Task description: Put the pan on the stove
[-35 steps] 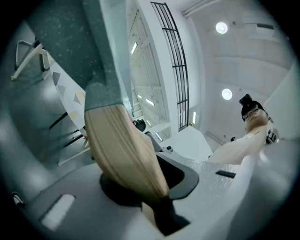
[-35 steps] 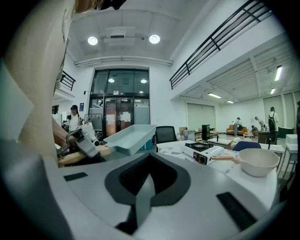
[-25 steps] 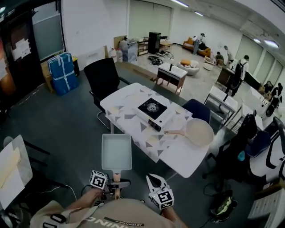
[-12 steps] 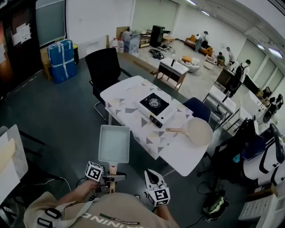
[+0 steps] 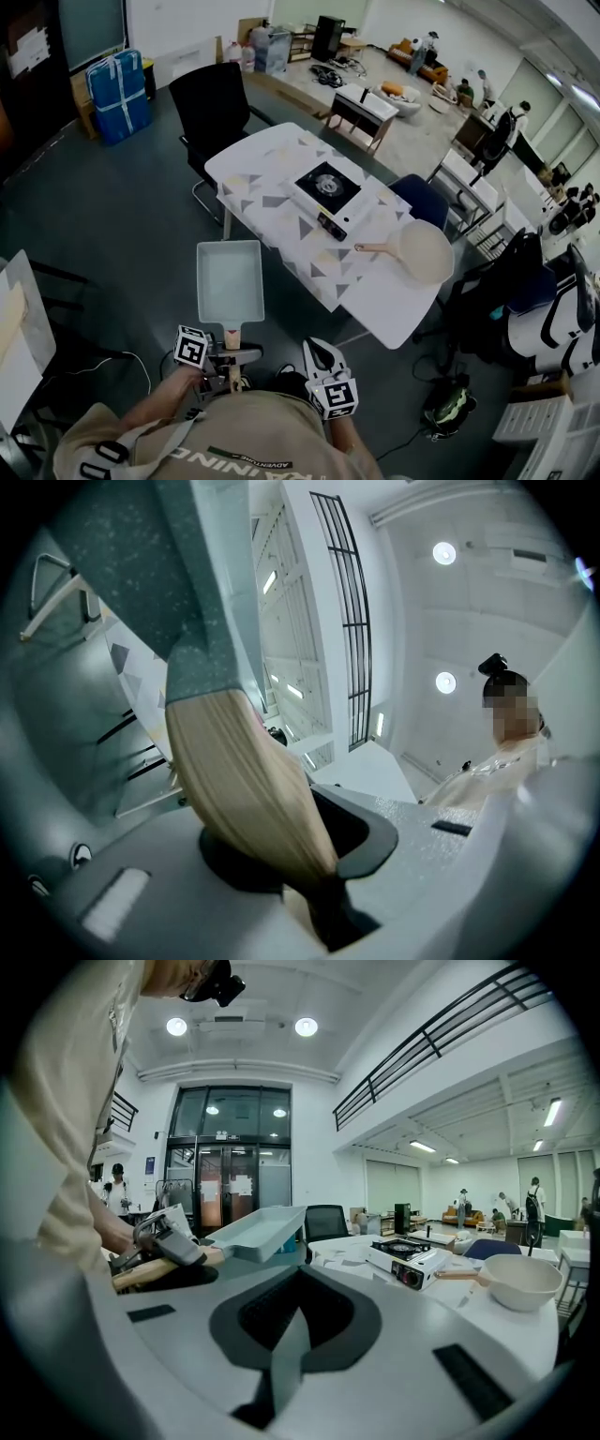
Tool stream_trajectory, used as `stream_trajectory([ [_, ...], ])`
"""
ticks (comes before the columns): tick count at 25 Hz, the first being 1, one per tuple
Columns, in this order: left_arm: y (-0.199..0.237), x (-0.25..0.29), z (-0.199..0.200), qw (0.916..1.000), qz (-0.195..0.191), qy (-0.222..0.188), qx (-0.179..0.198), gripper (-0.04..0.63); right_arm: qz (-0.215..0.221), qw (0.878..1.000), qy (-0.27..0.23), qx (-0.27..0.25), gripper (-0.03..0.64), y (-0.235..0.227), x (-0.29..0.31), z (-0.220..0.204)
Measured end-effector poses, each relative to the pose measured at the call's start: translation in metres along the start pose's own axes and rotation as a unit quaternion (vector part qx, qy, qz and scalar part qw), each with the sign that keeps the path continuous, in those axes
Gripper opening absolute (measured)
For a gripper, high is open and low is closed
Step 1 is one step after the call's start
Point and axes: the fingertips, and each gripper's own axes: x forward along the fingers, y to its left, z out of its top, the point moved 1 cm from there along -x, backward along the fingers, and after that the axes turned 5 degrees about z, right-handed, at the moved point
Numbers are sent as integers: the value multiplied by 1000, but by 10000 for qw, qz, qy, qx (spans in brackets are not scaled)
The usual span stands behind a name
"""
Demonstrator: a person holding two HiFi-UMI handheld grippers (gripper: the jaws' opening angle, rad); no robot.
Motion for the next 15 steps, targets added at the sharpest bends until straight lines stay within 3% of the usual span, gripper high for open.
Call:
stream_trajectory([
  [8, 31, 22, 30, 9989, 261, -295, -244, 80, 138, 9999, -39, 78, 0, -50, 31, -3],
  [15, 47, 46, 75, 9981, 417, -439, -115, 81, 466, 9987, -198, 83, 0, -108, 73, -2],
])
